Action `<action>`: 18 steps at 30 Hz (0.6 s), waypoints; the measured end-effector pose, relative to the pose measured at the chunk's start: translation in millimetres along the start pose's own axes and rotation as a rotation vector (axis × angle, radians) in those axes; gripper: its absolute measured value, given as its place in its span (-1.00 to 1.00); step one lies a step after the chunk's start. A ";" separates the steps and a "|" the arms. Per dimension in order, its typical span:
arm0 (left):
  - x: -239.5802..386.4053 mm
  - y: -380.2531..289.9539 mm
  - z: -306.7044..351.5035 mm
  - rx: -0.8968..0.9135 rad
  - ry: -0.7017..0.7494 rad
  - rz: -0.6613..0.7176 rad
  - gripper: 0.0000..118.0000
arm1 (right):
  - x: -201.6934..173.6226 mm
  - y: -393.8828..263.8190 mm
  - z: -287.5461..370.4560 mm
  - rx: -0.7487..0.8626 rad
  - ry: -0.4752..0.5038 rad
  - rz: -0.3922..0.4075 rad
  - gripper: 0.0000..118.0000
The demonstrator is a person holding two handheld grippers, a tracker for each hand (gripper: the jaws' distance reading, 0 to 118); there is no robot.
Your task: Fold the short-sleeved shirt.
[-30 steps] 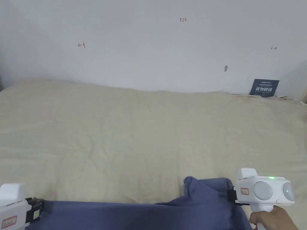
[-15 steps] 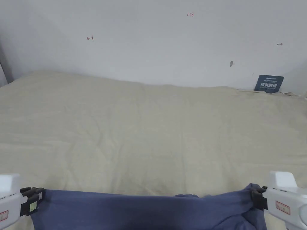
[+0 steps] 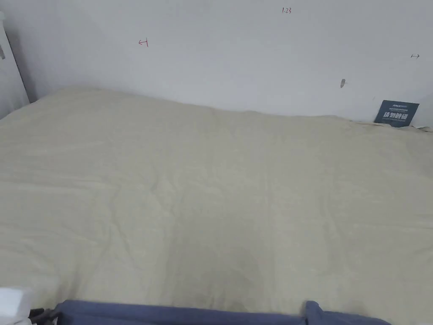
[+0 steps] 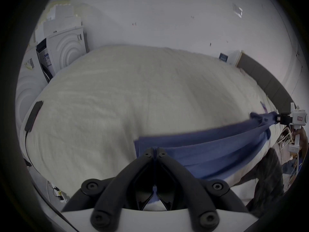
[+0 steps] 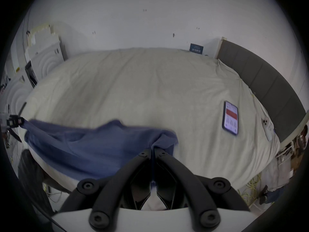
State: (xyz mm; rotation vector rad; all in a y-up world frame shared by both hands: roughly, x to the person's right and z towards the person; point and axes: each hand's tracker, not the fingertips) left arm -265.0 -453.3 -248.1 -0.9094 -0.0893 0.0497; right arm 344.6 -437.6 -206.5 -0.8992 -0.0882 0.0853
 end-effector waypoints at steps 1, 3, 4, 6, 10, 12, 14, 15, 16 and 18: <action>6.3 -7.3 0.4 -0.033 0.014 0.003 -1.00 | -1.7 -9.8 -4.1 -0.038 -0.016 -0.010 -0.98; 7.7 -17.8 -8.0 -0.075 0.024 0.002 -1.00 | -5.2 -27.0 -15.1 -0.076 -0.022 -0.016 -0.98; 11.4 -23.5 -11.6 -0.096 0.054 -0.005 -1.00 | -7.1 -34.6 -21.4 -0.091 -0.034 -0.013 -0.98; 18.4 -29.7 -16.4 -0.116 0.059 -0.001 -1.00 | -9.1 -43.9 -32.0 -0.097 -0.028 -0.023 -0.98; 27.7 -27.6 -15.2 -0.112 0.088 0.006 -1.00 | -16.5 -46.2 -41.4 -0.094 -0.052 -0.023 -0.98; 31.1 -28.2 -17.2 -0.115 0.099 -0.009 -1.00 | -19.9 -43.9 -43.1 -0.087 -0.065 -0.012 -0.98; 34.2 -33.3 -13.4 -0.105 0.107 -0.007 -1.00 | -21.6 -45.5 -45.7 -0.081 -0.071 -0.018 -0.98; 34.6 -35.4 -12.5 -0.095 0.108 0.003 -1.00 | -22.9 -47.2 -45.5 -0.075 -0.074 -0.017 -0.97; 35.2 -36.8 -11.3 -0.088 0.108 0.005 -1.00 | -24.1 -48.6 -45.4 -0.068 -0.078 -0.012 -0.96; 36.7 -39.2 -5.9 -0.068 0.104 0.000 -1.00 | -25.7 -49.1 -40.8 -0.057 -0.085 -0.006 -0.94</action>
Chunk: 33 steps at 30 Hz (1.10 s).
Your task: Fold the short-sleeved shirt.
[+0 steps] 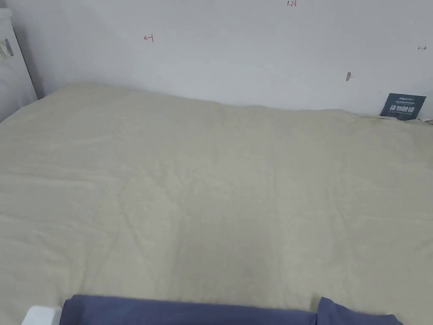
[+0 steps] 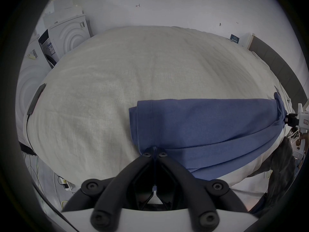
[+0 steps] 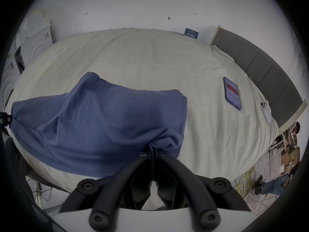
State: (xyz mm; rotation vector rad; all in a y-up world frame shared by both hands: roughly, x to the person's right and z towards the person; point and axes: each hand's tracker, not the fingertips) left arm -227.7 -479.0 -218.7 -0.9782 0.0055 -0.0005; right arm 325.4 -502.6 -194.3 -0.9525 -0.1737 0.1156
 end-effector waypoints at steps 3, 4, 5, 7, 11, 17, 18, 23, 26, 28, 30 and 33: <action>-6.5 0.8 17.9 0.046 -0.039 0.028 -0.96 | 2.0 5.0 19.2 0.026 0.013 -0.016 -0.69; -7.2 1.4 24.9 0.070 -0.052 0.048 -0.87 | 1.9 7.3 26.8 0.040 0.014 -0.018 -0.59; -6.8 2.6 35.2 0.095 -0.043 0.055 -0.68 | 1.2 12.3 40.4 0.061 0.018 -0.024 -0.40; -9.2 7.1 50.5 0.186 -0.015 0.056 -0.30 | 0.7 18.8 60.8 0.133 0.026 -0.049 -0.13; -8.0 15.4 75.5 0.397 0.011 0.072 0.35 | -4.5 32.3 90.8 0.273 0.041 -0.083 0.06; 7.5 27.1 78.5 0.632 0.052 0.071 0.29 | -24.5 42.9 97.3 0.529 0.085 -0.130 -0.15; 10.6 28.5 78.8 0.663 0.045 0.078 0.21 | -28.4 42.9 96.9 0.567 0.079 -0.130 -0.37; 29.5 27.6 72.3 0.718 0.051 0.077 -0.46 | -43.8 43.6 94.4 0.664 0.051 -0.130 -0.88; 31.4 24.4 73.9 0.732 0.039 0.076 -0.89 | -48.0 42.2 94.5 0.693 0.058 -0.131 -0.99; 31.7 19.3 72.4 0.747 0.040 0.070 -1.00 | -49.8 40.6 96.9 0.714 0.051 -0.122 -1.00; 28.2 15.5 76.1 0.746 0.038 0.053 -1.00 | -52.1 40.7 99.1 0.729 0.042 -0.117 -1.00; 22.6 12.1 77.0 0.724 0.047 0.059 -1.00 | -53.7 41.7 100.0 0.735 0.039 -0.107 -1.00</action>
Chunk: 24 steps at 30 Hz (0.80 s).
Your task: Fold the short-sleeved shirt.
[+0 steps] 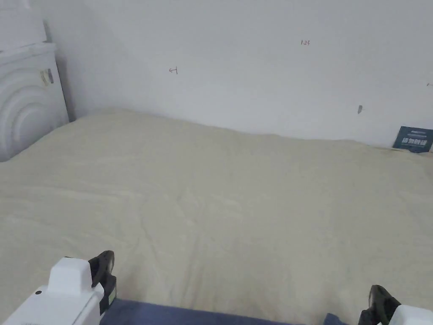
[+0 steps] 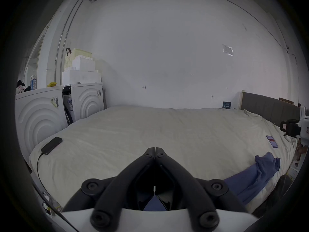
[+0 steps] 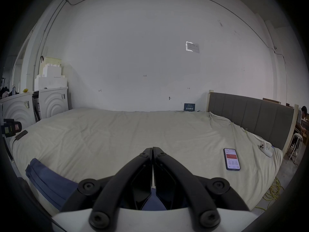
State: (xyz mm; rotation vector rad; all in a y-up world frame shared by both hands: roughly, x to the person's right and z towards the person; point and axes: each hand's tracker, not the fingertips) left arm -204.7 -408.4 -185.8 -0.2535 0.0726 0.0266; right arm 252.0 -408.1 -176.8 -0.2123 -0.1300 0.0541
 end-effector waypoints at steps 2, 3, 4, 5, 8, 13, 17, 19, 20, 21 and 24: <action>-5.8 0.7 -2.0 -0.058 0.011 0.003 -1.00 | -1.3 0.3 0.2 -0.001 -0.002 0.004 -1.00; -16.3 2.3 -3.9 -0.101 -0.006 0.038 -1.00 | -1.7 0.4 -0.5 -0.009 0.006 0.008 -1.00; -29.1 4.2 -8.1 -0.169 -0.049 0.083 -1.00 | -2.4 0.2 -1.6 -0.012 0.017 0.009 -1.00; -46.2 5.4 -14.8 -0.259 -0.113 0.140 -1.00 | -3.3 -0.6 -2.6 -0.014 0.020 0.015 -1.00; -90.2 0.7 -37.6 -0.433 -0.252 0.315 -1.00 | -3.9 -2.0 -4.9 -0.029 0.035 0.028 -1.00; -147.3 -23.3 -76.4 -0.646 -0.377 0.420 -1.00 | -6.5 -8.9 -8.1 -0.058 0.050 0.044 -1.00; -170.4 -48.6 -97.3 -0.700 -0.480 0.576 -0.54 | -9.2 -15.8 -10.9 -0.084 0.049 0.042 -1.00; -147.6 -41.3 -90.5 -0.752 -0.492 0.579 -0.45 | -10.2 -17.2 -12.1 -0.093 0.050 0.044 -1.00; -141.6 -45.2 -93.9 -0.784 -0.490 0.558 0.00 | -11.0 -16.9 -11.0 -0.096 0.047 0.046 -1.00; -137.1 -50.3 -97.5 -0.811 -0.489 0.551 0.24 | -11.5 -16.8 -11.2 -0.100 0.045 0.048 -1.00; -150.4 -88.3 -131.0 -0.819 -0.534 0.604 0.33 | -12.5 -17.3 -11.6 -0.106 0.044 0.051 -1.00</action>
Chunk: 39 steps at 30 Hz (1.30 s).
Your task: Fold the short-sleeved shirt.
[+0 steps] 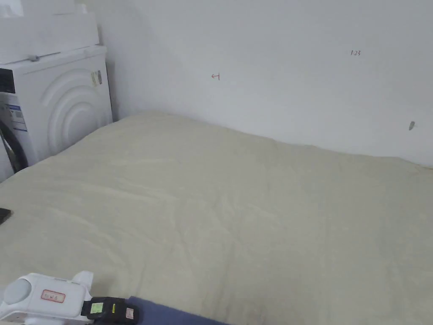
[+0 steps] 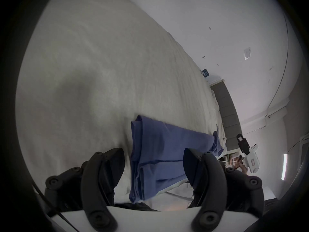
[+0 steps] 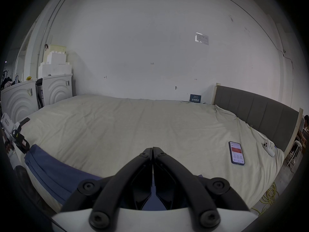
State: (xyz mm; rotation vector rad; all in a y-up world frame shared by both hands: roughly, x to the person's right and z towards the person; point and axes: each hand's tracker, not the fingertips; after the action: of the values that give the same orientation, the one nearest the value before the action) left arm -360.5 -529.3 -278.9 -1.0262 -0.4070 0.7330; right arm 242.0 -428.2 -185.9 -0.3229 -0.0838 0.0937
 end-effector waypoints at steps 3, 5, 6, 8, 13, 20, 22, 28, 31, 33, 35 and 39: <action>22.1 -6.0 16.0 0.018 -0.028 0.011 0.34 | -1.7 0.2 -0.6 -0.003 -0.002 0.006 -1.00; 30.1 -4.7 12.7 0.008 -0.022 0.003 0.33 | -3.6 -0.1 -1.6 -0.009 0.003 0.005 -1.00; 36.8 -5.2 9.2 -0.005 -0.012 -0.037 0.32 | -5.2 -0.5 -2.6 -0.010 0.005 0.005 -1.00; 57.8 -11.6 4.8 -0.031 0.019 -0.101 0.19 | -8.8 -0.8 -4.0 -0.012 0.007 0.001 -1.00; 37.4 13.3 6.1 -0.023 0.156 -0.118 -0.78 | -14.9 -2.6 -5.2 -0.020 0.020 -0.009 -1.00; 45.1 11.2 8.5 -0.036 0.178 -0.166 -0.93 | -11.1 -3.9 -5.0 -0.024 0.014 0.006 -1.00; 47.9 14.7 16.6 -0.026 0.188 -0.178 -0.94 | -8.4 -3.5 -5.0 -0.024 0.011 0.007 -1.00; 61.3 36.2 41.0 0.053 0.184 -0.230 -0.96 | -0.3 -3.1 -5.3 -0.024 -0.003 0.013 -0.99; 87.0 44.5 53.4 0.059 0.220 -0.236 -0.96 | 3.6 -1.7 -6.3 -0.022 -0.009 0.006 -0.99; 92.7 53.5 60.4 0.050 0.298 -0.256 -0.96 | 4.7 -0.8 -7.0 -0.021 -0.010 0.004 -0.99; 87.5 63.4 64.4 0.048 0.363 -0.258 -0.96 | 5.8 0.7 -6.8 -0.014 -0.012 0.004 -0.99; 89.3 68.7 74.5 0.019 0.532 -0.269 -0.96 | 6.7 3.3 -7.3 -0.009 -0.012 0.004 -0.99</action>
State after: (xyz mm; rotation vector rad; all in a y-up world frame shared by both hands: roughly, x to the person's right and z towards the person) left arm -369.1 -397.3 -306.3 -1.0780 -0.0712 0.2059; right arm 249.0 -426.7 -193.4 -0.3311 -0.0954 0.0995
